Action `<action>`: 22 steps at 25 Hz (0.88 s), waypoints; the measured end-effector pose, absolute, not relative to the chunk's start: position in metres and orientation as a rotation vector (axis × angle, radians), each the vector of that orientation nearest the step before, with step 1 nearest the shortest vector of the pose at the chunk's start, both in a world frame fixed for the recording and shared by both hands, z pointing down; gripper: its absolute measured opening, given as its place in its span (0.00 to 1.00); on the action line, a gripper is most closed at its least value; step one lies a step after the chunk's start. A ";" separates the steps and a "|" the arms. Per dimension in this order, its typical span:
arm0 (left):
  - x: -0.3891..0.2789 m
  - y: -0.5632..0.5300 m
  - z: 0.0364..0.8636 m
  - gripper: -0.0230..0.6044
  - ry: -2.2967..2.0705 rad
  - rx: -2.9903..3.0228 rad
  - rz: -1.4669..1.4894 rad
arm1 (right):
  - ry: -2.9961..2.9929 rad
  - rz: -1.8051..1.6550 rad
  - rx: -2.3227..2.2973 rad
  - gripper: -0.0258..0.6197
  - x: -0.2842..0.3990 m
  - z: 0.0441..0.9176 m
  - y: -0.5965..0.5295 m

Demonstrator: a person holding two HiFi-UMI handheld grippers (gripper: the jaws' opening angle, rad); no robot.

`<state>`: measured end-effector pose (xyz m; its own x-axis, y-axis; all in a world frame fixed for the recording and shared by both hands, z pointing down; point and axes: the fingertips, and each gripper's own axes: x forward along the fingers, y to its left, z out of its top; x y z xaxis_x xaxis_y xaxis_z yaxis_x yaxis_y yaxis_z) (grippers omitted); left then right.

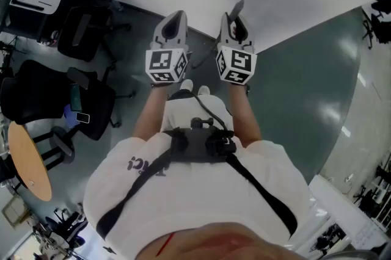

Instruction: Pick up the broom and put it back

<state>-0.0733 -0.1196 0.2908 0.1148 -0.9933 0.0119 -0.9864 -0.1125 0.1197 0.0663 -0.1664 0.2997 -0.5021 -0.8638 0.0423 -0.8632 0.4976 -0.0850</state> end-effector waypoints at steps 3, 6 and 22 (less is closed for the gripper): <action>-0.085 -0.115 0.302 0.05 -2.078 2.212 -0.076 | 2.759 -0.109 -1.532 0.20 0.047 0.308 -0.168; -0.101 -0.110 0.312 0.05 -2.114 2.160 -0.056 | 2.805 -0.128 -1.504 0.20 0.025 0.319 -0.170; -0.222 -0.149 0.432 0.05 -1.963 2.098 0.120 | 2.899 -0.549 -1.658 0.20 -0.094 0.486 -0.201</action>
